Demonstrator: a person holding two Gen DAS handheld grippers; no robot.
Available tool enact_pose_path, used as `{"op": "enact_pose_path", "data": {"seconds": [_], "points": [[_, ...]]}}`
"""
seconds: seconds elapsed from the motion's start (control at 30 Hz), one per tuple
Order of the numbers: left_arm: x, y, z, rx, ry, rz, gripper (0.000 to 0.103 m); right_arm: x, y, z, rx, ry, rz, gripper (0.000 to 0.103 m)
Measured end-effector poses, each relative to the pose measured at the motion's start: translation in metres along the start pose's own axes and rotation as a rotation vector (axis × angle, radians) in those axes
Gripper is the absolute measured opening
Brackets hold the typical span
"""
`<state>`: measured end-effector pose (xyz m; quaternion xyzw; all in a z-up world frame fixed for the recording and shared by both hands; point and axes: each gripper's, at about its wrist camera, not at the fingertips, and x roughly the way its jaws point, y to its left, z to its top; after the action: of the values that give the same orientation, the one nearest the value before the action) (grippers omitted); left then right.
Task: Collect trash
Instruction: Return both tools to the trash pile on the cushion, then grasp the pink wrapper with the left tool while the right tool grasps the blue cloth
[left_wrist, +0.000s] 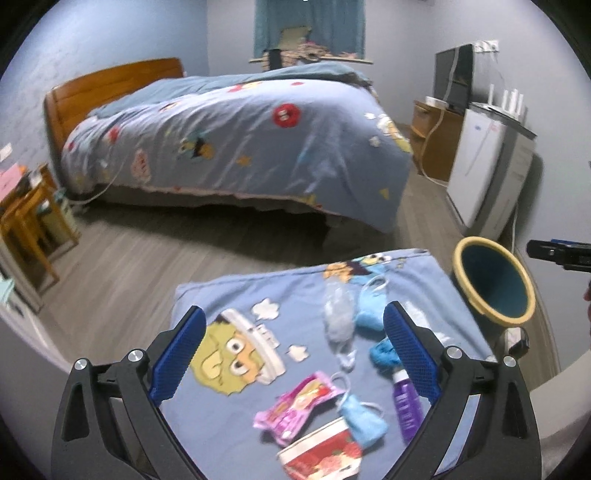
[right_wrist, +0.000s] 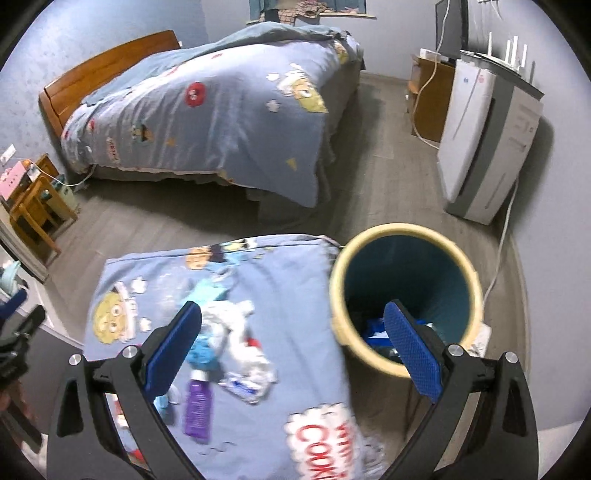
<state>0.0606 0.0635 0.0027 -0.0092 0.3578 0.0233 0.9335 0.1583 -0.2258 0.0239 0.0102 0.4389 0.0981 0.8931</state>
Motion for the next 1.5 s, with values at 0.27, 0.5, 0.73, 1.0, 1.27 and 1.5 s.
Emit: {"op": "enact_pose_path", "data": {"seconds": [0.27,0.5,0.73,1.0,1.27,1.5], "points": [[-0.007,0.031,-0.013,-0.056,-0.003,0.013,0.096,0.008,0.042,-0.019,-0.035,-0.010,-0.002,0.097],[0.011,0.041,-0.032,0.001,0.046,0.029,0.096,0.040,0.059,-0.034,-0.021,0.057,0.000,0.097],[0.041,0.050,-0.055,0.001,0.144,0.008,0.096,0.072,0.076,-0.040,-0.056,0.116,0.022,0.097],[0.077,0.041,-0.070,0.067,0.219,-0.001,0.096,0.108,0.092,-0.043,-0.108,0.185,0.030,0.097],[0.109,0.027,-0.088,0.091,0.297,-0.034,0.096,0.137,0.101,-0.044,-0.147,0.243,0.025,0.089],[0.130,0.010,-0.103,0.138,0.371,-0.079,0.094,0.166,0.114,-0.059,-0.208,0.375,0.061,0.067]]}}
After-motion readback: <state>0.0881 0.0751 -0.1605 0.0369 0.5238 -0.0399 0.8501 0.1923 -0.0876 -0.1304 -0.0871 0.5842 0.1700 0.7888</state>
